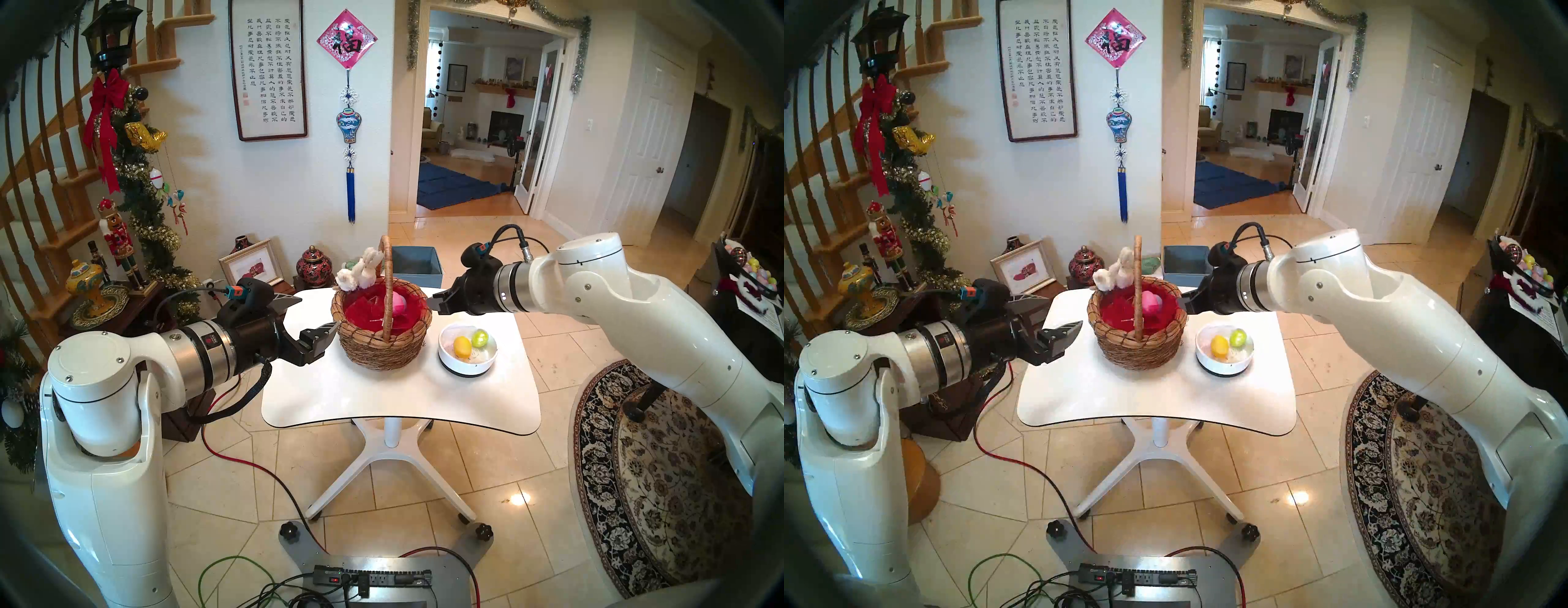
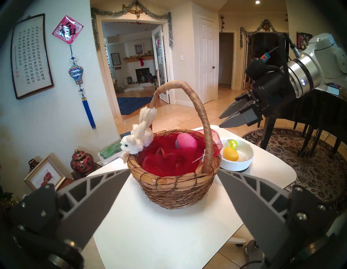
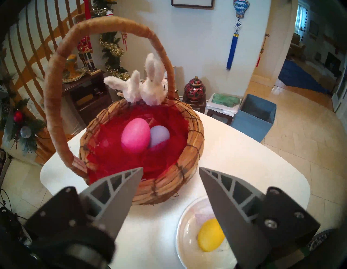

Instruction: Put easter egg into basket

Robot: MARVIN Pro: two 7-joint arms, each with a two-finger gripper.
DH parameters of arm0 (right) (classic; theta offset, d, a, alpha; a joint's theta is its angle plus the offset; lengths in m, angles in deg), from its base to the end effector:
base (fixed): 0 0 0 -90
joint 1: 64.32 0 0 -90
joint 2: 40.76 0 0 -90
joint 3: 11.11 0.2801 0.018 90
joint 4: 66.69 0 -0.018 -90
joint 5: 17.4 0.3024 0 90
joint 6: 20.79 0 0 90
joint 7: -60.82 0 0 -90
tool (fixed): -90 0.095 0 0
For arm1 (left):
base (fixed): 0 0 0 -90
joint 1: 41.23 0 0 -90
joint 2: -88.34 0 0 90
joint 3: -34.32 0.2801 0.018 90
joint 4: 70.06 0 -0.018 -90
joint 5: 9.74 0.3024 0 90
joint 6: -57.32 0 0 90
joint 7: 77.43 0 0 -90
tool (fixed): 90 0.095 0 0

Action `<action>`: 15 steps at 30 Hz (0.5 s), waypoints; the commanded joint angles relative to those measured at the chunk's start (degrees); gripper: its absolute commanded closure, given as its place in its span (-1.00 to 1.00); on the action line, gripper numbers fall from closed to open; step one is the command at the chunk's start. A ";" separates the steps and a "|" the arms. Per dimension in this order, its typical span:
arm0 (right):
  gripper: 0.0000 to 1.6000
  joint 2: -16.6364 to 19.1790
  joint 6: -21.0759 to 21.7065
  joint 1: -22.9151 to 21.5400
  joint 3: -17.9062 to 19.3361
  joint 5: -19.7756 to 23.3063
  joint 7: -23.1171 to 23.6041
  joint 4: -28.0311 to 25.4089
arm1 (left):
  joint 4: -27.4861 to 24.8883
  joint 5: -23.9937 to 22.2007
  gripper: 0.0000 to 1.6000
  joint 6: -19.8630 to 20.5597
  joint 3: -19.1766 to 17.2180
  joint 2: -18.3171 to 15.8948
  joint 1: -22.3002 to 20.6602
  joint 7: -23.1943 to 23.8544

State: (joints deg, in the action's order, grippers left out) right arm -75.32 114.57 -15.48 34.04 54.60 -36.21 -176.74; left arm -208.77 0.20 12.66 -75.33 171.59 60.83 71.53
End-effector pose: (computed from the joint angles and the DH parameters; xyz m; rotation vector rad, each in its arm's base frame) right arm 0.4154 0.0117 -0.1288 -2.4205 -0.7985 -1.2322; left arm 0.2776 0.0359 -0.1279 2.2019 -0.7699 1.6661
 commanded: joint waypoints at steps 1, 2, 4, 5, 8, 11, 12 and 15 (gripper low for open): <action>-0.48 4.26 -1.38 3.39 2.62 2.84 -3.83 -3.35 | -0.28 0.04 -1.00 -0.05 0.12 -0.04 -0.20 -0.05; -0.49 4.58 -1.59 3.87 2.77 3.30 -4.36 -3.68 | -0.28 0.04 -1.00 -0.05 0.12 -0.04 -0.20 -0.05; -0.48 5.09 -2.14 4.72 3.06 4.16 -5.30 -4.09 | -0.28 0.04 -1.00 -0.05 0.12 -0.04 -0.20 -0.05; -0.47 5.31 -2.35 5.04 3.18 4.51 -5.66 -4.26 | -0.28 0.04 -1.00 -0.05 0.12 -0.04 -0.20 -0.05; -0.47 6.01 -2.78 5.96 3.35 5.48 -6.78 -4.74 | -0.29 0.04 -1.00 -0.05 0.12 -0.04 -0.20 -0.05; -0.47 6.79 -3.75 7.10 3.47 6.26 -7.37 -5.02 | -0.29 0.04 -1.00 -0.05 0.12 -0.04 -0.20 -0.05; -0.46 7.00 -4.13 7.63 3.54 6.72 -7.70 -5.19 | -0.29 0.04 -1.00 -0.05 0.12 -0.04 -0.20 -0.05; -0.46 7.52 -5.19 8.84 3.57 7.49 -8.63 -5.63 | -0.29 0.04 -1.00 -0.05 0.12 -0.04 -0.20 -0.06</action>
State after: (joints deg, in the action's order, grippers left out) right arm -70.23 111.77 -9.34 36.43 60.57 -42.89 -181.10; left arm -208.77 0.20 12.67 -75.33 171.59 60.83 71.54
